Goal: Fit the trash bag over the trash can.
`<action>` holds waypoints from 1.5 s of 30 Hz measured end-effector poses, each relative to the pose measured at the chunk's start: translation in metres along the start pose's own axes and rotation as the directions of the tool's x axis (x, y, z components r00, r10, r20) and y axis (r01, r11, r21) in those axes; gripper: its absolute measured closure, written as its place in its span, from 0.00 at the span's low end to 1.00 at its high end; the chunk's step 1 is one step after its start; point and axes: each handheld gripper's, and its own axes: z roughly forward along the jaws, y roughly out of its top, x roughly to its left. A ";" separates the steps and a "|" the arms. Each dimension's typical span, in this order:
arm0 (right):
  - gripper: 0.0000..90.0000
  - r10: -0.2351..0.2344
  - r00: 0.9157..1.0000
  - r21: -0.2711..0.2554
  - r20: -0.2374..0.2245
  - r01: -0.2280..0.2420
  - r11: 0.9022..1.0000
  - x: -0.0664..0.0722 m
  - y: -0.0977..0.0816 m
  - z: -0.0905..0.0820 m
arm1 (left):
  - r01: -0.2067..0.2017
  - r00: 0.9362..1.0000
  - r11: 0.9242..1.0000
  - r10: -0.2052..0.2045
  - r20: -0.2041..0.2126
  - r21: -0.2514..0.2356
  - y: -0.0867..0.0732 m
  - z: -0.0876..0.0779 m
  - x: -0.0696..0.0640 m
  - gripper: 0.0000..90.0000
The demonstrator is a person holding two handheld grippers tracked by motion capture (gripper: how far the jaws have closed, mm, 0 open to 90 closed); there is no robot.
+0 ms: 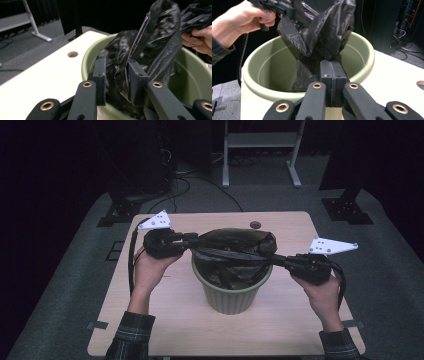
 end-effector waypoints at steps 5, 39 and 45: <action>0.78 0.007 1.000 -0.040 0.017 -0.006 0.999 0.000 0.001 -0.010 | -0.038 0.999 0.998 0.038 -0.013 0.046 0.005 0.002 -0.001 0.97; 0.72 -0.022 0.997 -0.157 -0.067 0.011 0.988 0.005 0.028 -0.009 | 0.041 0.998 0.997 -0.038 -0.047 0.063 -0.031 -0.022 0.019 0.99; 0.71 -0.059 0.988 -0.161 -0.143 0.035 0.986 0.029 0.031 -0.006 | 0.026 0.999 0.998 -0.024 -0.032 0.061 -0.025 -0.016 0.015 0.99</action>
